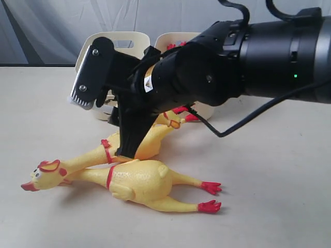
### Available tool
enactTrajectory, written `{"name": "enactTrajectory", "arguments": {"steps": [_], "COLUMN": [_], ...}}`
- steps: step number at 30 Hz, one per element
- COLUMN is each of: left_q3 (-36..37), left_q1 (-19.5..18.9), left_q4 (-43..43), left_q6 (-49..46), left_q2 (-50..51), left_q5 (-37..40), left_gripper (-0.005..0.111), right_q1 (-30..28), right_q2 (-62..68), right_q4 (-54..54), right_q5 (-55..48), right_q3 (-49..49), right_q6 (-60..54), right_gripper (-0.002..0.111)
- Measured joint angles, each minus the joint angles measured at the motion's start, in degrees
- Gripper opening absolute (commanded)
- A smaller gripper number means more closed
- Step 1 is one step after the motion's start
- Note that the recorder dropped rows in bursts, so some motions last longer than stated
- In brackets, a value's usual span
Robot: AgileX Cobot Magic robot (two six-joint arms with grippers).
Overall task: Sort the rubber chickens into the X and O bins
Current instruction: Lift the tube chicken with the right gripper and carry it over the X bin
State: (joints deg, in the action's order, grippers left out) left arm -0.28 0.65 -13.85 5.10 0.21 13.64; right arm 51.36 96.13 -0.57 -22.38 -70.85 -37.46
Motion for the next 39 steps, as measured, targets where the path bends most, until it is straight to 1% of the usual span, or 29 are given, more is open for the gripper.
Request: {"name": "enactTrajectory", "arguments": {"steps": [8,13,19,28,31,35,39], "left_q3": [0.0,0.0,0.0,0.0,0.0,0.0,0.0], "left_q1": [0.0,0.0,0.0,0.0,0.0,0.0,0.0], "left_q4": [0.0,0.0,0.0,0.0,0.0,0.0,0.0], "left_q6": [0.0,0.0,0.0,0.0,0.0,0.0,0.0], "left_q2": [0.0,0.0,0.0,0.0,0.0,0.0,0.0], "left_q5": [0.0,0.0,0.0,0.0,0.0,0.0,0.0], "left_gripper": [0.01,0.01,0.01,0.01,0.01,0.01,0.01], "right_q1": [0.0,0.0,0.0,-0.13,-1.58,-4.98,-7.87], "right_q2": [-3.04,-4.17,-4.29,-4.38,-4.38,-4.38,-4.38], "right_q4": [0.15,0.97,5.2,6.2,6.2,6.2,6.03], "right_q5": [1.36,4.86,7.25,11.96,12.51,13.21,16.54], "right_q3": [0.0,0.0,0.0,0.0,0.0,0.0,0.0], "right_q6": [0.0,0.0,0.0,0.0,0.0,0.0,0.0], "right_gripper": [-0.001,-0.001,-0.001,-0.001,-0.001,-0.001,-0.001]}}
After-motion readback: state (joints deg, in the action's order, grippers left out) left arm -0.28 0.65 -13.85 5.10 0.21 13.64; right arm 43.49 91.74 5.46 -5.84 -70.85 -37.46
